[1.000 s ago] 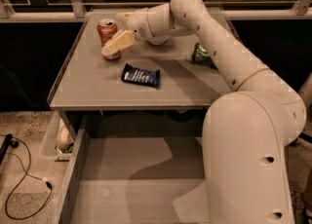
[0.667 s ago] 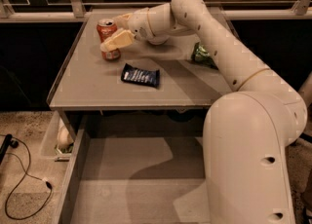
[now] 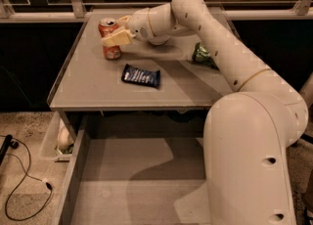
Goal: Place coke can into top drawer
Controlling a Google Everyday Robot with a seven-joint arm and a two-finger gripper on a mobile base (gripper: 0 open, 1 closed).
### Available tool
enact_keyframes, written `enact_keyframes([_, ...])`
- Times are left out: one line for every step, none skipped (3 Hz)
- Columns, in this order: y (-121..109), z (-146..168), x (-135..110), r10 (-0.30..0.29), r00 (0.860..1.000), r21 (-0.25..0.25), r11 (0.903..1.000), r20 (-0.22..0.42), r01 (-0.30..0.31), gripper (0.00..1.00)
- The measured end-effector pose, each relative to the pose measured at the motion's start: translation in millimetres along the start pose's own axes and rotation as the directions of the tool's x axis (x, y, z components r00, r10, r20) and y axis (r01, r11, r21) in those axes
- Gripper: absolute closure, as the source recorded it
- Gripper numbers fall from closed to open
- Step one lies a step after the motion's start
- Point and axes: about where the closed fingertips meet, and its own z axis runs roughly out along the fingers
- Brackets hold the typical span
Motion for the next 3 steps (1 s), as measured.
enact_keyframes([0.0,0.0,0.0,0.0,1.0,0.0,1.0,0.0,0.0,0.9])
enact_keyframes([4.2,0.6,-1.2,0.003,1.0,-0.01,0.9999,0.017,-0.002,1.0])
enact_keyframes([11.8,-11.4,-2.7,0.004,0.999,-0.007,1.0,0.037,-0.004,1.0])
